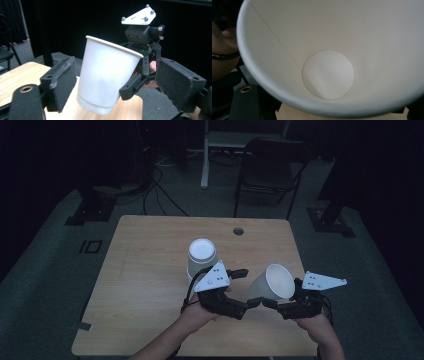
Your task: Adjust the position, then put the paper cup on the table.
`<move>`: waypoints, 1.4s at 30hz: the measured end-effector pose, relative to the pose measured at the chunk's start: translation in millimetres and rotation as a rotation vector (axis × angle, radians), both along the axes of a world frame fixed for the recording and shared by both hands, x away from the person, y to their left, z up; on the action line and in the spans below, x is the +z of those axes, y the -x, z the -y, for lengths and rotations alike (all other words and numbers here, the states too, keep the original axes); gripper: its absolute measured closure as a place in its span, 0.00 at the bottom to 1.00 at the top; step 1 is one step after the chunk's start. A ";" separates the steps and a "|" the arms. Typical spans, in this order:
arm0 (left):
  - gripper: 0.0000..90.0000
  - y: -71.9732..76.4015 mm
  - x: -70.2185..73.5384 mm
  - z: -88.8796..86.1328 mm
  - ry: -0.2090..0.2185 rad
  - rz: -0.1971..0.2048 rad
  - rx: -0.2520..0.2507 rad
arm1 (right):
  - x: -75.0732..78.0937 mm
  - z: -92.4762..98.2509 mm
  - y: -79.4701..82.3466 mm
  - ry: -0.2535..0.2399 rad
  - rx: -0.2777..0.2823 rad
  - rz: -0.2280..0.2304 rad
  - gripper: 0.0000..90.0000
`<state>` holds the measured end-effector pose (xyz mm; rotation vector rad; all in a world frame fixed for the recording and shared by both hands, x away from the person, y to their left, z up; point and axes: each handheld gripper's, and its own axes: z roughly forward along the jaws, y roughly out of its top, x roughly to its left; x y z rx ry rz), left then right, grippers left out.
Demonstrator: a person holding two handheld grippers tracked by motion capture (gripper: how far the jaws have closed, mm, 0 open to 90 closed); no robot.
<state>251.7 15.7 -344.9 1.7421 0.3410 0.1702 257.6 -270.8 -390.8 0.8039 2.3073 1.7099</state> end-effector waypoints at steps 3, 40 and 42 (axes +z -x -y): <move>0.20 4.5 1.1 -4.8 -0.029 0.022 0.021 | -0.4 0.6 -1.2 0.002 -0.008 0.000 0.23; 0.16 29.5 -22.5 -145.3 -0.008 0.102 0.289 | -12.1 -1.3 -21.1 0.068 -0.197 -0.015 0.23; 0.16 25.7 -30.8 -152.6 -0.005 0.085 0.312 | -14.3 -2.7 -23.6 0.090 -0.212 -0.015 0.23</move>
